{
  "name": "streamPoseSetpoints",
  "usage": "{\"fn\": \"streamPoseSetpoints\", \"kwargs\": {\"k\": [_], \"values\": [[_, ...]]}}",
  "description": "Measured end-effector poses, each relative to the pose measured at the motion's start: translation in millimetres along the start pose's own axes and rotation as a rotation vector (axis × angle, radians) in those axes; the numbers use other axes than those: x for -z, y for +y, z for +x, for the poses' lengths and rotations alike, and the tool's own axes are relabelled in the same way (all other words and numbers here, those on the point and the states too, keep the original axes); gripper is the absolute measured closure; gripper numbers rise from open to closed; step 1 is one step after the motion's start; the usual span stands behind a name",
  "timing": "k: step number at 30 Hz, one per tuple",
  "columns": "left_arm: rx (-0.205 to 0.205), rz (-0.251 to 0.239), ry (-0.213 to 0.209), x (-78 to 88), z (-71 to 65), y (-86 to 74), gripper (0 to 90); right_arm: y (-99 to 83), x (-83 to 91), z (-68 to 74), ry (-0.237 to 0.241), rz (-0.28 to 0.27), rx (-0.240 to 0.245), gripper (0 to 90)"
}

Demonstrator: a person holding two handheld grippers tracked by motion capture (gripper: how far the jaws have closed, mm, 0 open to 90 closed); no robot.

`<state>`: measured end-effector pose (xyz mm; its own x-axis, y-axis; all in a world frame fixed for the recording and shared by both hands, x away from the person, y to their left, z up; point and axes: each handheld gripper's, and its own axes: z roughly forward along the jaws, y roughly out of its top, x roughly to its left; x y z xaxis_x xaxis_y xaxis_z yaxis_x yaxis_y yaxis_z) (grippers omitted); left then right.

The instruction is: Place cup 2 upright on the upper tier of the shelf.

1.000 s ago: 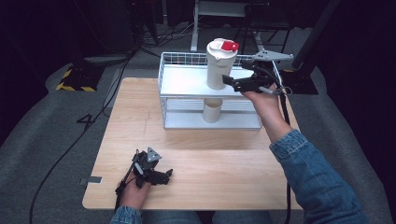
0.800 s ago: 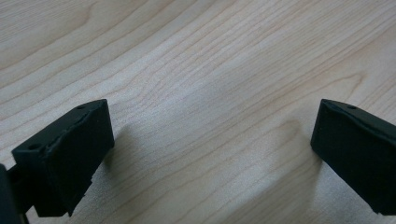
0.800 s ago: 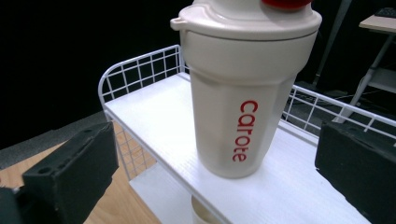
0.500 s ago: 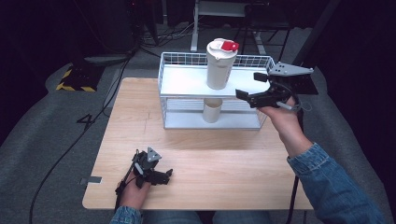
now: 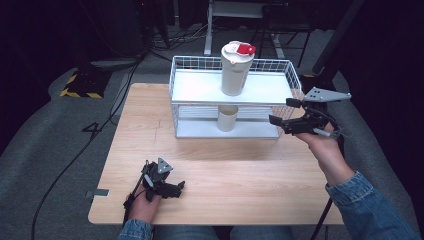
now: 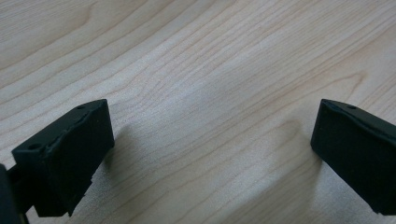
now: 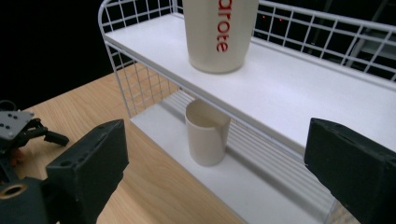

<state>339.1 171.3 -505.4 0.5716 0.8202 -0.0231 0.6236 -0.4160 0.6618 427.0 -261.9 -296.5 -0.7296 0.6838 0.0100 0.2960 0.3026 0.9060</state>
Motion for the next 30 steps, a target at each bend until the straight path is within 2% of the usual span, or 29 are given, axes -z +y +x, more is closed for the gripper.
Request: {"fn": "streamPoseSetpoints", "kwargs": {"k": [6,12,23,30], "values": [[0.000,0.000,0.001,0.0,-0.1,0.0,0.1,-24.3,8.1,-2.9,-0.024,0.055,0.003,8.8],[0.000,0.000,0.000,0.0,-0.1,0.0,0.1,-49.8,9.9,-1.2,-0.020,0.097,-0.012,13.6],[0.000,0.000,0.001,0.0,-0.2,0.0,0.1,-99.9,3.0,-0.6,-0.033,0.205,-0.065,14.4],[0.000,0.000,0.001,0.0,-0.2,0.0,0.1,-129.5,-4.9,1.9,-0.052,0.246,-0.090,14.5]]}}
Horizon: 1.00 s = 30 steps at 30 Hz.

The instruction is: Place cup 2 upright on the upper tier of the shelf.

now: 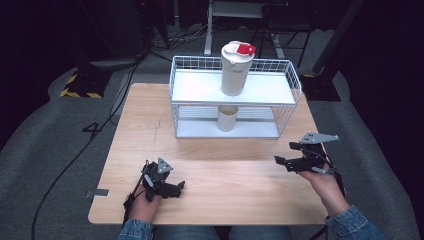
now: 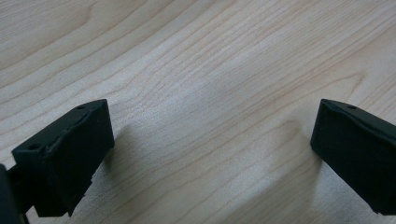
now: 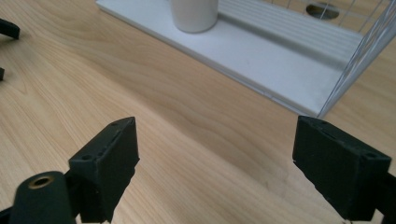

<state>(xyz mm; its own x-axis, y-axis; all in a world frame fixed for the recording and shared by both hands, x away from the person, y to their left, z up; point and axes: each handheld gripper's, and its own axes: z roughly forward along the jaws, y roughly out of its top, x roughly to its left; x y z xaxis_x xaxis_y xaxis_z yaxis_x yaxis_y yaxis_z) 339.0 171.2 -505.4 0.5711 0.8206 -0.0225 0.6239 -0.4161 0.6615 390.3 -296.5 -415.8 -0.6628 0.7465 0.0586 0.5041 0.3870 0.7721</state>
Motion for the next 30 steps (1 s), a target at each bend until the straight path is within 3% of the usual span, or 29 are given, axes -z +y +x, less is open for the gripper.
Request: {"fn": "streamPoseSetpoints", "kwargs": {"k": [4,8,15,20,28,30], "values": [[0.000,0.000,0.000,0.0,0.0,0.0,0.1,-14.2,-8.4,-1.5,0.010,0.011,-0.029,14.5],[-0.001,0.000,0.000,0.0,0.1,0.0,0.1,-25.3,-16.5,-0.5,-0.013,0.011,-0.019,14.5],[-0.001,0.000,0.000,0.0,0.1,0.0,0.1,-45.2,-27.7,1.5,-0.015,0.003,-0.059,14.2],[0.000,0.000,0.000,0.0,0.0,0.0,0.1,-58.4,-35.3,2.7,-0.058,0.008,-0.043,14.2],[0.000,0.000,0.000,0.0,0.0,0.0,0.1,-73.6,-47.0,2.9,-0.063,0.030,-0.054,13.8],[-0.001,-0.001,-0.001,-0.1,0.1,0.0,0.1,-75.0,-48.7,4.2,-0.086,0.045,-0.040,12.6]]}}
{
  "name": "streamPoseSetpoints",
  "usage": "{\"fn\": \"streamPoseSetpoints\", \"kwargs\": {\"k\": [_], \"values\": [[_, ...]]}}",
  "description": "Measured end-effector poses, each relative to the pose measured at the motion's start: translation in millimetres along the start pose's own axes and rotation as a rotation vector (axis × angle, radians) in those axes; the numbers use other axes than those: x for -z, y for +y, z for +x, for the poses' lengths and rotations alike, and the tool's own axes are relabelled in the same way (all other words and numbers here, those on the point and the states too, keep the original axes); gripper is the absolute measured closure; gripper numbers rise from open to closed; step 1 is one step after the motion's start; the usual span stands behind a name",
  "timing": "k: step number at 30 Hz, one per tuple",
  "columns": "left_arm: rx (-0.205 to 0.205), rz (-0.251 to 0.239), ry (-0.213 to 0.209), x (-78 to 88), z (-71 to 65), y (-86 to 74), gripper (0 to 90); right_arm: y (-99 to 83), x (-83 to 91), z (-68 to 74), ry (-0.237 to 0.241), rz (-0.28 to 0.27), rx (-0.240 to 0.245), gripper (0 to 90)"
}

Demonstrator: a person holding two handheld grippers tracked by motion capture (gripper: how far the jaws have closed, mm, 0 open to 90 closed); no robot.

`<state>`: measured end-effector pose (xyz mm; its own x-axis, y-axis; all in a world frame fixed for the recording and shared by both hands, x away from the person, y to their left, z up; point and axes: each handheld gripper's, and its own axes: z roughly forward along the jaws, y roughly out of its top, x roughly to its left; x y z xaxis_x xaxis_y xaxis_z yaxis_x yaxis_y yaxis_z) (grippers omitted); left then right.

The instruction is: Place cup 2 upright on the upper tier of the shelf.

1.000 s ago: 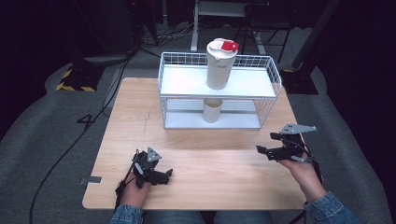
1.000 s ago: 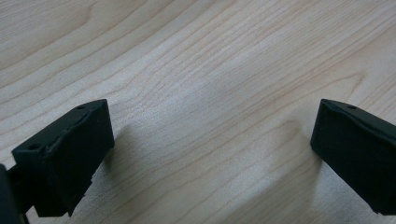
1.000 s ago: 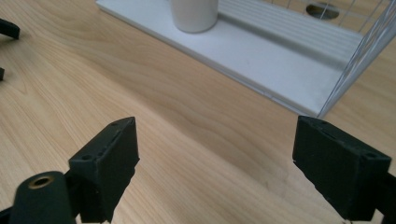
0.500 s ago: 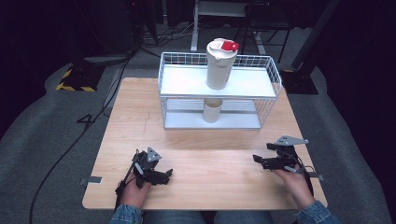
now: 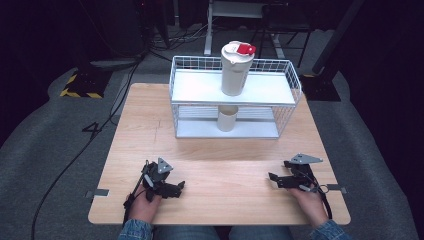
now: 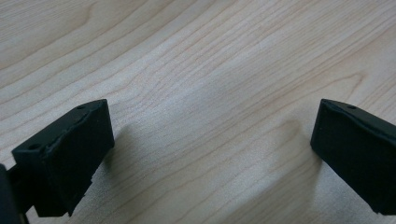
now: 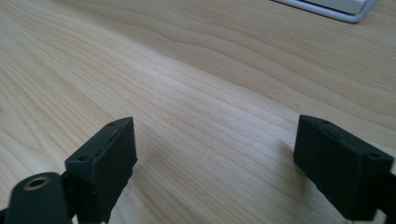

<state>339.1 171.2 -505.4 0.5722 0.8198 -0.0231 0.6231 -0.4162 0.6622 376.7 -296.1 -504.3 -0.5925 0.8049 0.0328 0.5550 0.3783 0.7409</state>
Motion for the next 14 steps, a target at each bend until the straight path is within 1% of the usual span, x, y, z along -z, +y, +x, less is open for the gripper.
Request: {"fn": "streamPoseSetpoints", "kwargs": {"k": [2,3,8,12,14], "values": [[0.000,0.000,0.000,0.0,0.0,0.0,0.1,-0.1,-0.7,2.0,-0.036,0.015,0.025,11.3],[0.000,0.001,0.001,0.1,-0.1,0.0,0.1,0.1,-0.9,2.4,-0.043,0.016,0.025,10.3],[0.000,0.000,0.000,0.0,0.1,0.0,0.1,0.7,-2.8,0.8,-0.055,0.028,0.004,4.9],[0.002,-0.004,0.000,0.0,3.6,-0.4,0.1,0.9,-3.0,0.5,-0.060,0.036,0.000,3.5],[0.006,0.000,0.007,0.7,5.5,-0.5,0.1,1.0,-3.1,0.4,-0.062,0.037,-0.001,3.1]]}}
